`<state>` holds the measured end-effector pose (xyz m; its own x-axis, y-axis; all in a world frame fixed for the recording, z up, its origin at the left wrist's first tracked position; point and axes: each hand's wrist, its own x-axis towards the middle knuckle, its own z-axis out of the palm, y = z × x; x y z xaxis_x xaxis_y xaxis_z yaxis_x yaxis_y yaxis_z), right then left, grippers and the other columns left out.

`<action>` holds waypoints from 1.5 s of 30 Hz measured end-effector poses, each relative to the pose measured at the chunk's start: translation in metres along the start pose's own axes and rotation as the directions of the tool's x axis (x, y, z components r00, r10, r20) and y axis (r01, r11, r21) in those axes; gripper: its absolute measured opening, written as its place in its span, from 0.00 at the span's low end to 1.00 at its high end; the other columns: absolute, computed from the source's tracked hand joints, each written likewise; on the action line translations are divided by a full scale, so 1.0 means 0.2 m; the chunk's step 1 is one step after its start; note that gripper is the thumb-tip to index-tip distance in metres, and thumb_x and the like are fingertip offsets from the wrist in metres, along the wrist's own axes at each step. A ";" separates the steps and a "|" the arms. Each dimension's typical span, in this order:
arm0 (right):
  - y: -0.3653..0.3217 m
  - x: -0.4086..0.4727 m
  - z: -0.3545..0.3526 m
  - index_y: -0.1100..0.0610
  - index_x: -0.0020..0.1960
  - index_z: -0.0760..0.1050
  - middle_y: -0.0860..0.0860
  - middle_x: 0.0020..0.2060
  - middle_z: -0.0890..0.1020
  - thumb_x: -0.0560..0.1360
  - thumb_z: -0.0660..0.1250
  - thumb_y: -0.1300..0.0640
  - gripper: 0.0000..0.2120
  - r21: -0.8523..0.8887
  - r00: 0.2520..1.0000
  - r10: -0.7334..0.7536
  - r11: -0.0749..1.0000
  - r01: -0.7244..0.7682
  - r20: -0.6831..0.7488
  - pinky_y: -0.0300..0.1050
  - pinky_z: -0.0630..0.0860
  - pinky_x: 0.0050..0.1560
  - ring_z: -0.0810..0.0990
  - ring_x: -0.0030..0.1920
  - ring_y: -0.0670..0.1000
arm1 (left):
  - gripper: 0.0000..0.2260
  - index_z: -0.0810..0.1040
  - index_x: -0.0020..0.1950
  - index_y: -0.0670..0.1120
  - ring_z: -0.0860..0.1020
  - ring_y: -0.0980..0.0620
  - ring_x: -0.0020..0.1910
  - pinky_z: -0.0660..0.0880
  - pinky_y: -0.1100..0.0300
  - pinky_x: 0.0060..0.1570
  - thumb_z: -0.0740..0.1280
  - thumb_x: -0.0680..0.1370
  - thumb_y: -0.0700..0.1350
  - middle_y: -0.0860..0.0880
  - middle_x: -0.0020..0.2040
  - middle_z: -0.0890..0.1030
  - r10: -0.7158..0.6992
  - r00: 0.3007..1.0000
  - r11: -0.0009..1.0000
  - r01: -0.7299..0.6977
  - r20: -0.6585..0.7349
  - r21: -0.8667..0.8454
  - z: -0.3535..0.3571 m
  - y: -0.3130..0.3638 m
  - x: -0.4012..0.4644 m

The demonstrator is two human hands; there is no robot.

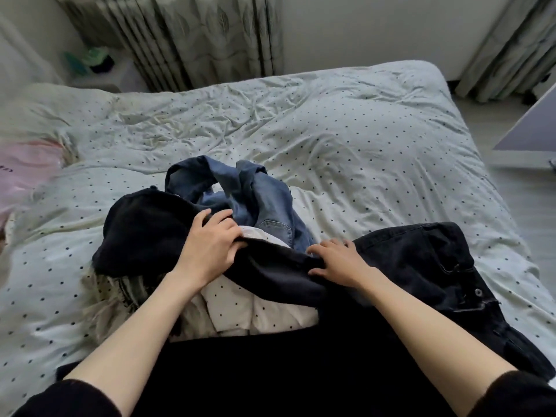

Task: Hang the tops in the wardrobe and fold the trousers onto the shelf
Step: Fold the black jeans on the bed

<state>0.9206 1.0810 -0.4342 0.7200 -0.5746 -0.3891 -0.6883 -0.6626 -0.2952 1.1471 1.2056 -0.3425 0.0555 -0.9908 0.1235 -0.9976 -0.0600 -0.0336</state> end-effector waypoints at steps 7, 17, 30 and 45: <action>0.08 -0.03 -0.27 0.59 0.52 0.79 0.57 0.47 0.83 0.76 0.66 0.59 0.07 0.470 0.840 0.220 0.881 0.047 -0.497 0.53 0.68 0.59 0.78 0.51 0.58 | 0.14 0.79 0.49 0.49 0.81 0.43 0.40 0.74 0.55 0.38 0.69 0.72 0.59 0.47 0.40 0.83 -0.152 0.983 0.984 0.140 -0.103 -0.113 -0.19 -0.08 0.11; 0.06 0.08 -0.36 0.50 0.55 0.79 0.50 0.53 0.82 0.78 0.60 0.50 0.11 0.208 0.680 0.408 0.910 -0.359 -0.609 0.52 0.55 0.61 0.74 0.57 0.52 | 0.05 0.80 0.47 0.44 0.78 0.41 0.45 0.67 0.48 0.50 0.71 0.73 0.42 0.44 0.42 0.80 -0.305 0.935 0.950 0.313 -0.179 0.016 -0.14 -0.40 0.06; -0.86 0.18 0.00 0.52 0.66 0.74 0.56 0.66 0.74 0.67 0.73 0.44 0.30 -0.092 0.887 -0.229 0.973 0.210 -0.400 0.63 0.69 0.63 0.73 0.66 0.57 | 0.29 0.64 0.70 0.38 0.69 0.38 0.65 0.67 0.46 0.63 0.64 0.77 0.56 0.39 0.68 0.68 -0.928 0.017 -0.194 0.830 0.372 -0.523 0.30 -0.59 -0.44; -1.08 0.24 0.05 0.58 0.62 0.77 0.57 0.61 0.79 0.66 0.76 0.51 0.26 -0.195 0.743 -0.203 0.976 0.098 -0.637 0.67 0.69 0.62 0.77 0.63 0.57 | 0.06 0.75 0.52 0.45 0.78 0.52 0.44 0.75 0.60 0.44 0.69 0.76 0.42 0.48 0.47 0.79 -0.850 -0.043 -0.527 0.090 0.525 -0.845 0.06 -0.93 -0.49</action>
<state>1.1035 1.2019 -0.3985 0.7310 -0.5990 0.3268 -0.5835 -0.7970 -0.1557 1.3280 1.3134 -0.3604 0.8669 0.0303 -0.4975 0.4960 0.0454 0.8671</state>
